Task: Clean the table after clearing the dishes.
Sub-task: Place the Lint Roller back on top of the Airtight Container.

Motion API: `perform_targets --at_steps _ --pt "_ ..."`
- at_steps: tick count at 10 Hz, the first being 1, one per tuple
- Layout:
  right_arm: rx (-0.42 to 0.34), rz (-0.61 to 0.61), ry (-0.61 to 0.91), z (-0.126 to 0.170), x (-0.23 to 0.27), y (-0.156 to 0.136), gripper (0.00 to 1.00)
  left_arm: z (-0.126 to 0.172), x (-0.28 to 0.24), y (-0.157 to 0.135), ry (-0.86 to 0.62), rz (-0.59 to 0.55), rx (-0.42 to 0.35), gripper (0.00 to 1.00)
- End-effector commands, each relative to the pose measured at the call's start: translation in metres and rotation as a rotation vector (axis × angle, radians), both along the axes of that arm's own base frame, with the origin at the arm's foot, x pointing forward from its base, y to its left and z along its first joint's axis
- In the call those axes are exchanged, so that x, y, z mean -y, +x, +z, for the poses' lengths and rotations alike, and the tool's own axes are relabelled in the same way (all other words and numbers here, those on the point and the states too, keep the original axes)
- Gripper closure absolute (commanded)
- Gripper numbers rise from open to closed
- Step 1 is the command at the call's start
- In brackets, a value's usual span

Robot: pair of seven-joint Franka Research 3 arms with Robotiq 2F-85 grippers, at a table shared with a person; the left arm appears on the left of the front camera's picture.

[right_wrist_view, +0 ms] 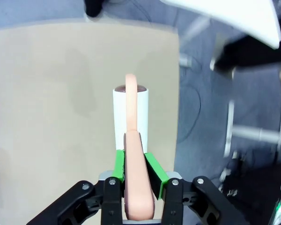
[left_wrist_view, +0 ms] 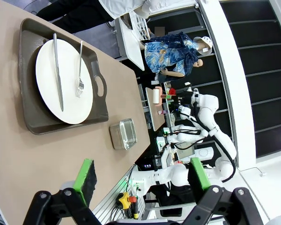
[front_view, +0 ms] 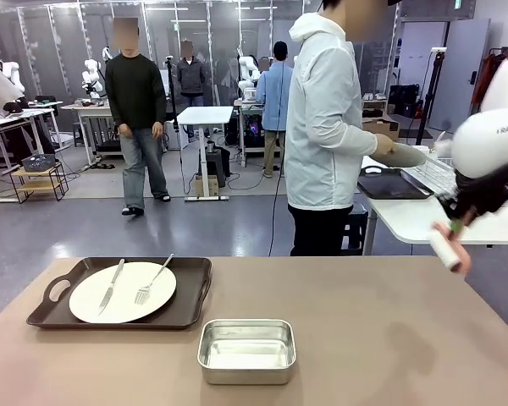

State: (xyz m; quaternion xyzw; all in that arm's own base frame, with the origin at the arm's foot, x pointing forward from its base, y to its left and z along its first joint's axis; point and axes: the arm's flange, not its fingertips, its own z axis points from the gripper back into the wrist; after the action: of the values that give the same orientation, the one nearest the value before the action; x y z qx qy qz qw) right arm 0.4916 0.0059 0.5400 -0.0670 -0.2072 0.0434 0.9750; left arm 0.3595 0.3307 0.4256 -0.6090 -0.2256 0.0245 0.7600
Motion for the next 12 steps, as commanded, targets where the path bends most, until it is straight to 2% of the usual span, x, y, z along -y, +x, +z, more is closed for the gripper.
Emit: perform_targets --at_steps 1,4,8,11,12 --pt "0.131 0.223 -0.022 0.027 -0.048 -0.021 0.77 0.0 -0.001 -0.002 0.001 0.003 0.007 0.0" --pt "0.14 0.506 -0.145 0.044 -0.152 -0.055 0.77 0.0 -0.001 -0.002 0.001 0.003 0.007 0.0" --pt "0.117 0.938 -0.298 0.021 -0.295 -0.118 0.77 0.0 -0.001 -0.002 0.001 0.003 0.007 0.0" --pt "0.049 1.081 -0.363 -0.006 -0.343 -0.143 0.77 0.0 -0.001 -0.002 0.001 0.003 0.007 0.0" --pt "0.056 1.068 -0.383 -0.008 -0.346 -0.147 0.77 0.0 -0.001 -0.002 0.001 0.003 0.007 0.0"
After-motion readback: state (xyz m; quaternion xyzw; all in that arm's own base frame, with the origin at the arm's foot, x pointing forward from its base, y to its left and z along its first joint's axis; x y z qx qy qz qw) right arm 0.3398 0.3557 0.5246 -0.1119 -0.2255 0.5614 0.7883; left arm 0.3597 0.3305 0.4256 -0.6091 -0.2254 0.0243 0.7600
